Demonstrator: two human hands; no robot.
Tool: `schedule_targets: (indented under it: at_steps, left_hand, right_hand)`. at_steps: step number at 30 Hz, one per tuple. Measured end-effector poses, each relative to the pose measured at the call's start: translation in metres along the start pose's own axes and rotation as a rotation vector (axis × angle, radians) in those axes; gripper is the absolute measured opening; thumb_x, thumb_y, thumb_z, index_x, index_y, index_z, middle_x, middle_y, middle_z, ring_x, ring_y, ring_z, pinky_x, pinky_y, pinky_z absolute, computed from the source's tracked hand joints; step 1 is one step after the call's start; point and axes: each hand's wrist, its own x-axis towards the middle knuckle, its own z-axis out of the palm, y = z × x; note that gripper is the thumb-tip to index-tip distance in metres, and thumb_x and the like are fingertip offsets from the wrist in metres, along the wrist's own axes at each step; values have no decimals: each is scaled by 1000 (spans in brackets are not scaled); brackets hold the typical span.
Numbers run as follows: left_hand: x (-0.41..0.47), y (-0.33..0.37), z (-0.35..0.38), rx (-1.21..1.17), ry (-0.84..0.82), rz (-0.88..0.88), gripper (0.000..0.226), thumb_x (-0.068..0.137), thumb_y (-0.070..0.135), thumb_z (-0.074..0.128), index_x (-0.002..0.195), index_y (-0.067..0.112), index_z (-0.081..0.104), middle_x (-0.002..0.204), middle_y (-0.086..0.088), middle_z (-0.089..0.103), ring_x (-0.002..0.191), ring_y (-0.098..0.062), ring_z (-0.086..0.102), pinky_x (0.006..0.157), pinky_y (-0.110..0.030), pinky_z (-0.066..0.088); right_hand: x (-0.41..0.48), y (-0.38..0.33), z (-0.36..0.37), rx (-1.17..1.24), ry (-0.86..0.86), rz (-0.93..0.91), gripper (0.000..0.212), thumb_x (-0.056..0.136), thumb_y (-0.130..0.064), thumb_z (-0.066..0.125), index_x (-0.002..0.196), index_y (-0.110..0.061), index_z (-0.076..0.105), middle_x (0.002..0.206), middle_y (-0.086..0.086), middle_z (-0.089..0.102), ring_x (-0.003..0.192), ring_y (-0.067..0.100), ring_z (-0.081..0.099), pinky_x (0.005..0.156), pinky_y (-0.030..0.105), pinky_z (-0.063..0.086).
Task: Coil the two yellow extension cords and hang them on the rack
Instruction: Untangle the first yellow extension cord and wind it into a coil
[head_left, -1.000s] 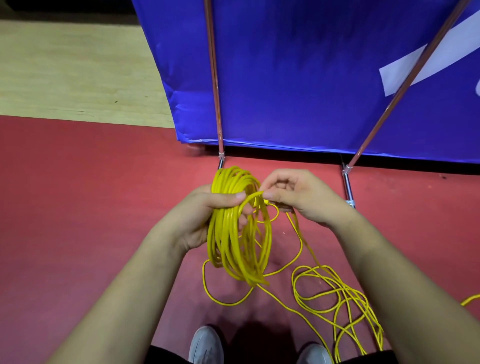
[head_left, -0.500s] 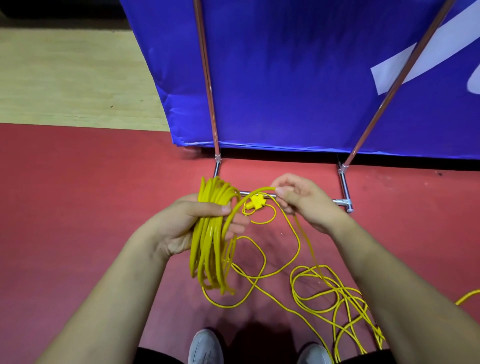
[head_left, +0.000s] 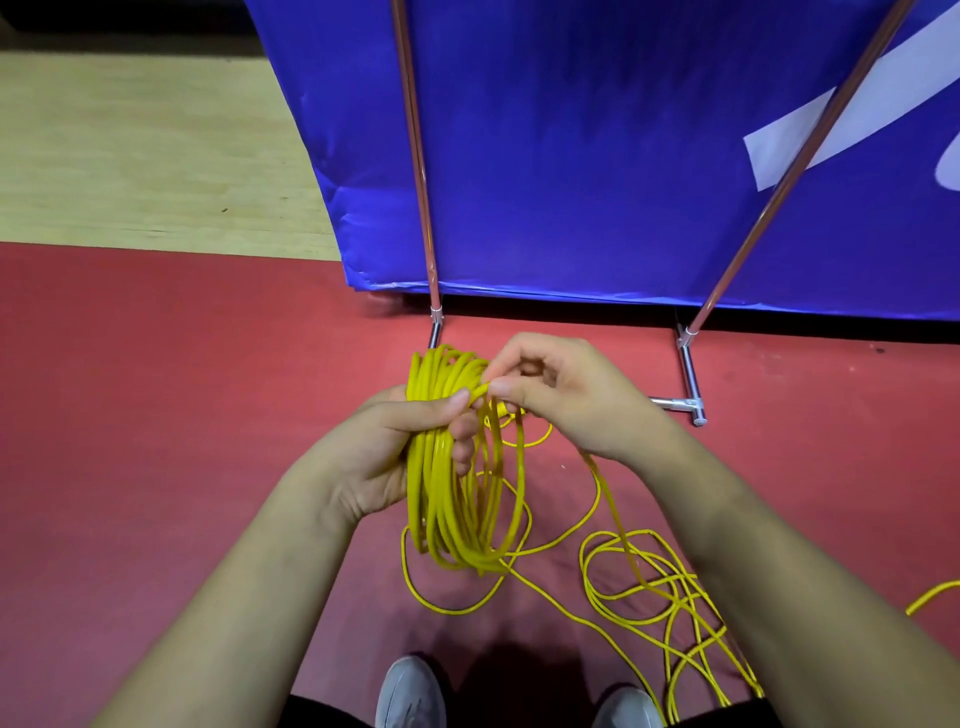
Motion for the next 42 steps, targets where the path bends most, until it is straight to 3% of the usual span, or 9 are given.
schedule_targets:
  at_steps: [6, 9, 12, 17, 20, 28, 33, 37, 42]
  left_hand:
    - [-3, 13, -15, -111, 78, 138, 37, 49, 20, 91, 75, 7, 69, 57, 0, 49, 45, -13, 49, 48, -25, 47]
    - [-7, 18, -22, -61, 88, 118, 36, 51, 21, 90, 75, 8, 66, 59, 0, 50, 47, -14, 51, 49, -27, 49]
    - [-8, 12, -19, 137, 76, -22, 18, 63, 11, 81, 73, 8, 67, 62, -6, 57, 48, -19, 57, 49, -28, 51]
    - [-7, 7, -16, 94, 70, -112, 26, 62, 12, 81, 84, 4, 71, 69, -12, 65, 55, -23, 65, 53, -30, 56]
    - [-7, 7, -18, 14, 36, -88, 53, 44, 23, 94, 88, 3, 71, 72, -12, 66, 59, -23, 67, 57, -32, 57]
    - [-6, 4, -17, -65, -91, -62, 75, 46, 48, 91, 102, 1, 70, 85, -14, 71, 67, -26, 69, 64, -36, 58]
    - [-4, 1, -12, 44, 33, -77, 44, 62, 31, 85, 91, 1, 73, 82, -17, 71, 62, -25, 69, 58, -33, 57]
    - [-2, -3, -2, 89, 75, -139, 24, 80, 16, 57, 92, 0, 70, 78, -15, 71, 57, -22, 67, 55, -29, 56]
    - [2, -7, 0, 79, 38, -133, 19, 74, 6, 68, 93, 1, 68, 74, -11, 68, 56, -20, 64, 54, -29, 55]
  right_hand:
    - [-17, 73, -32, -285, -183, 309, 18, 92, -18, 65, 81, -4, 62, 63, -3, 58, 58, 7, 47, 57, 25, 38]
    - [-35, 119, -48, -87, 24, 458, 13, 90, -13, 65, 79, -6, 64, 62, 1, 63, 62, 18, 56, 65, 32, 46]
    - [-37, 137, -50, 41, 277, 509, 4, 89, -11, 66, 87, -9, 69, 58, 2, 53, 54, 16, 44, 52, 24, 40]
    - [-18, 115, -39, -71, 332, 376, 20, 95, -15, 58, 93, -26, 75, 61, -1, 41, 60, 13, 31, 55, 26, 26]
    - [-10, 98, -36, -151, 291, 301, 21, 97, -7, 53, 109, -11, 71, 50, -20, 52, 50, -3, 45, 55, 8, 33]
    - [-13, 86, -47, -235, 390, 211, 21, 96, -7, 53, 101, -9, 74, 100, 1, 72, 83, -15, 57, 76, 2, 38]
    - [-11, 76, -41, -282, 291, 190, 19, 94, -5, 57, 107, -5, 71, 100, 1, 69, 81, -23, 56, 76, -1, 37]
    - [0, 49, -25, -308, 139, 40, 19, 93, -10, 58, 105, -10, 73, 88, 2, 64, 80, 2, 59, 76, 16, 43]
    - [3, 20, -5, -222, 57, -49, 19, 88, -9, 58, 106, -12, 65, 83, 5, 64, 75, 15, 58, 70, 29, 46]
